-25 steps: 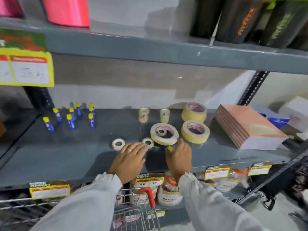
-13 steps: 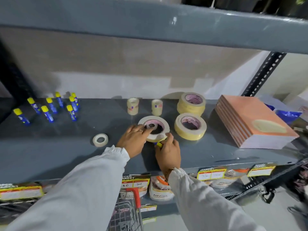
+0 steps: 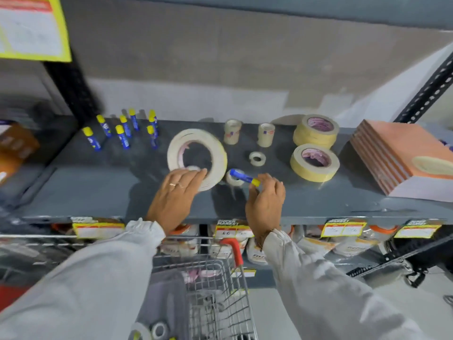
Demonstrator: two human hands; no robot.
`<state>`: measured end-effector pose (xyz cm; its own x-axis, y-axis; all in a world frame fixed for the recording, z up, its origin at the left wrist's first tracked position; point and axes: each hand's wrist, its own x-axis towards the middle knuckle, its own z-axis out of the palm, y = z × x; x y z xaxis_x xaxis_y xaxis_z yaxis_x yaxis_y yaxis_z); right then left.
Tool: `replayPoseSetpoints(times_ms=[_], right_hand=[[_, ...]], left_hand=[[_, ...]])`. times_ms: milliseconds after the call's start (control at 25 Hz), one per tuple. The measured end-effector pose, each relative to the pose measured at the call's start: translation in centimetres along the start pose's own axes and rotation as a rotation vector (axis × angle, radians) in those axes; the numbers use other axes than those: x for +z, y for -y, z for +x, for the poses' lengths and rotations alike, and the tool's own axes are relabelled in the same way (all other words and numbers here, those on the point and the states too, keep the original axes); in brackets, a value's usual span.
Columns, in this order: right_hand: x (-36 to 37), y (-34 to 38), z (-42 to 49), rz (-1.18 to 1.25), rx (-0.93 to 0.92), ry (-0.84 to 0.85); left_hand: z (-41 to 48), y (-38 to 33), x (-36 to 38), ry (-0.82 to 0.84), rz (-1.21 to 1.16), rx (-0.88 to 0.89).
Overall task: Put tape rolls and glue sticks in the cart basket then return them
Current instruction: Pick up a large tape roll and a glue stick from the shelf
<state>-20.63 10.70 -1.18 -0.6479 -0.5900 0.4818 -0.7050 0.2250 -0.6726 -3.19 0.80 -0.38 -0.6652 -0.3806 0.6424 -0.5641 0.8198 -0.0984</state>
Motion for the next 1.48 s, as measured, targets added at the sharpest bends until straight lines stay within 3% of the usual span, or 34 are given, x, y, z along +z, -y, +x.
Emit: replayPoseSetpoints(times_ms=[120,200,400,480,640,720,800,920,1080,1200,1320,1480], right_hand=[[2.0,4.1,-3.7,0.207,0.025,0.031],[3.2,5.4,-7.7,0.219,-0.082,0.135],[7.5,4.1,-19.8,0.063,-0.271,0.552],[9.2,2.2,-23.5,0.012,-0.18,0.713],[10.8,-1.2,-27.0,-0.114,0.245,0.928],[12.2,-2.8,-28.2,-0.213,0.291,1.016],[13.6,-3.5,-29.3,-0.328,0.305,1.144],[15.2,-3.7,-31.0,-0.36,0.343,1.206],[16.0,-3.9,-32.7,-0.357,0.337,1.231],[15.8,-4.1,-33.0,-0.387,0.221,1.292],[16.2,-4.4,-32.9,-0.564,-0.017,1.405],[15.3,-3.1,-31.5,-0.412,-0.251,1.217]], left_hand=[[-8.9,3.6,-2.8,0.03,0.088,-0.014],[-16.1,5.7,-4.3,0.101,0.108,0.051],[-29.3,8.4,-5.7,0.543,0.105,0.287],[-32.0,7.7,-4.2,0.693,0.082,0.228],[-34.3,4.1,-1.3,0.963,-0.097,-0.014],[-34.4,2.4,-0.1,1.185,-0.136,-0.162],[-35.3,1.3,1.7,1.271,-0.159,-0.281],[-36.1,0.4,4.0,1.17,-0.19,-0.377],[-37.2,-0.1,6.9,1.096,-0.129,-0.376],[-37.6,-0.4,8.2,1.057,-0.146,-0.415],[-37.7,-0.9,8.3,1.09,-0.127,-0.441],[-36.4,-0.3,6.2,0.992,-0.124,-0.51]])
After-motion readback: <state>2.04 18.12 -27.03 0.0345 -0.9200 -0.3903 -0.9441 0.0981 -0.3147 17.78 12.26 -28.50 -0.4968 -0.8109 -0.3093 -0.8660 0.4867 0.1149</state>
